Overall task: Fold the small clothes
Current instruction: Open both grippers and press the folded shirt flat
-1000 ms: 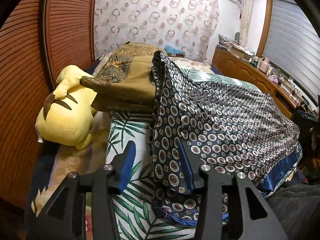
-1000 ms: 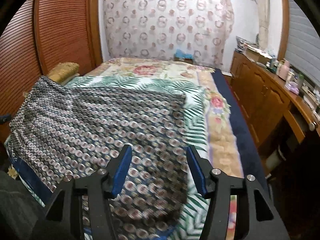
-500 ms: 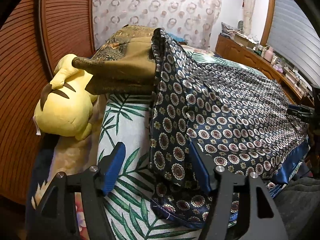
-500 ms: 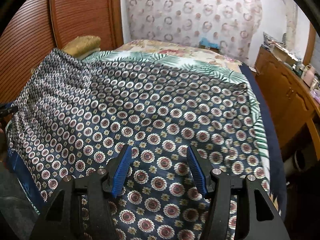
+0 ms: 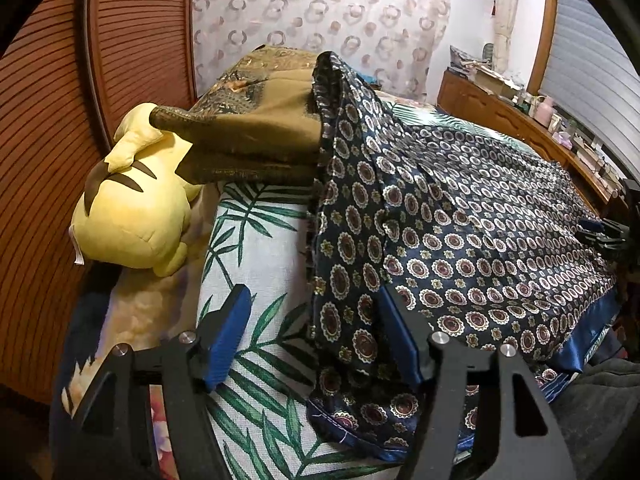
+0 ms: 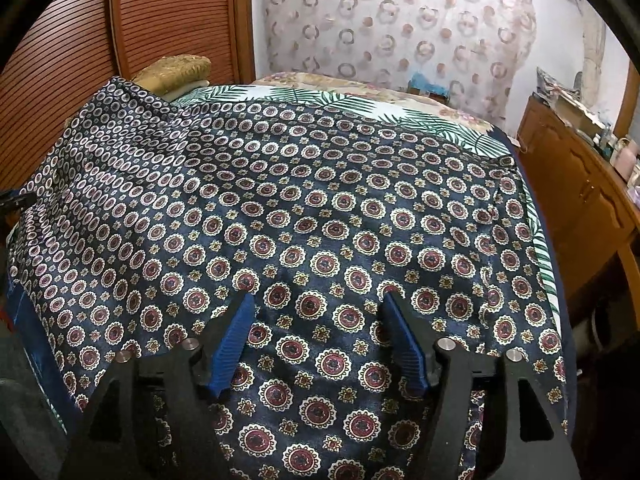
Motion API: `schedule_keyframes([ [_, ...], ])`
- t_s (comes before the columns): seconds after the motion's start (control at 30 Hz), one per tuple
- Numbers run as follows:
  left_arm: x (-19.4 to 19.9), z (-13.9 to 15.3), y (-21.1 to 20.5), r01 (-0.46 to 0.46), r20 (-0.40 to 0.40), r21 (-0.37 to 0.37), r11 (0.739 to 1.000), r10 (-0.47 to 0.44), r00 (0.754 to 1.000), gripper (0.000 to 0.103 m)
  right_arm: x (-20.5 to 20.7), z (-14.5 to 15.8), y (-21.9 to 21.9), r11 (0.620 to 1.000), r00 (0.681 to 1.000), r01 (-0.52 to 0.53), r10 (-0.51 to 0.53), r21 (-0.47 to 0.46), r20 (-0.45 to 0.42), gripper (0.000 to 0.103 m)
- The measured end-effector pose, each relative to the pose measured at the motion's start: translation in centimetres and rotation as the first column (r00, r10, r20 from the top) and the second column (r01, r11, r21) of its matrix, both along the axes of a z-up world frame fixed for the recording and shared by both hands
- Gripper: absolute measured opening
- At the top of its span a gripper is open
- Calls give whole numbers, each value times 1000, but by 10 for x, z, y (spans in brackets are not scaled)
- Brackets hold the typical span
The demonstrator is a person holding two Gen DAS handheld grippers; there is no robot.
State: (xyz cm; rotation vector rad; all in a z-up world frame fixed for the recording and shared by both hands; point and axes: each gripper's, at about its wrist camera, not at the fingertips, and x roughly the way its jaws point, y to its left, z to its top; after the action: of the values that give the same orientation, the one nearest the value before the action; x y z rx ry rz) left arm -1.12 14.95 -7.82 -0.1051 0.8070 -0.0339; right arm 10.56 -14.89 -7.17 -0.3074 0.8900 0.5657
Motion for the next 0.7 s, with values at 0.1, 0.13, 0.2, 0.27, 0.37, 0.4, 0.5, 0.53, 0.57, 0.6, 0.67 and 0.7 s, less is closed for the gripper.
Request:
schedule_keyframes([
  [0.1, -4, 0, 3, -7, 4, -24, 1000, 7, 1000, 66, -2, -1, 1, 1000, 1000, -11, 11, 0, -4, 76],
  [0.13, -5, 0, 3, -9, 7, -26, 1000, 9, 1000, 66, -2, 0, 1, 1000, 1000, -13, 13, 1, -5, 77],
  [0.2, -7, 0, 3, -11, 13, -18, 1000, 11, 1000, 66, -2, 2, -1, 1000, 1000, -15, 15, 2, -6, 78],
  [0.27, -7, -1, 2, -5, 10, -10, 1000, 5, 1000, 64, -2, 2, 0, 1000, 1000, -14, 14, 2, -6, 78],
  [0.37, -8, -2, 0, 15, 5, -16, 1000, -15, 1000, 50, -2, 2, -1, 1000, 1000, -15, 15, 3, -7, 79],
  [0.4, -9, -3, -1, 26, 2, -26, 999, -26, 1000, 48, -2, 2, -1, 1000, 1000, -15, 15, 2, -7, 79],
  [0.5, -7, -8, -7, 41, -14, -26, 999, -41, 999, 44, -2, 2, -1, 1000, 1000, -15, 15, 3, -7, 79],
  [0.53, -7, -9, -9, 41, -11, -20, 999, -42, 999, 44, -2, 2, -1, 1000, 1000, -15, 15, 3, -6, 79],
  [0.57, -7, -9, -11, 44, -9, -15, 999, -44, 999, 44, -2, 2, -1, 1000, 1000, -15, 15, 3, -6, 79],
  [0.6, -7, -9, -12, 45, -8, -17, 999, -45, 999, 44, -2, 2, -1, 1000, 1000, -15, 15, 3, -6, 79],
  [0.67, -7, -9, -13, 48, -6, -19, 999, -48, 999, 44, -2, 2, -1, 1000, 1000, -16, 16, 4, -6, 79],
  [0.7, -6, -9, -13, 48, -4, -18, 999, -48, 999, 43, -2, 2, -1, 1000, 1000, -16, 16, 4, -6, 79],
])
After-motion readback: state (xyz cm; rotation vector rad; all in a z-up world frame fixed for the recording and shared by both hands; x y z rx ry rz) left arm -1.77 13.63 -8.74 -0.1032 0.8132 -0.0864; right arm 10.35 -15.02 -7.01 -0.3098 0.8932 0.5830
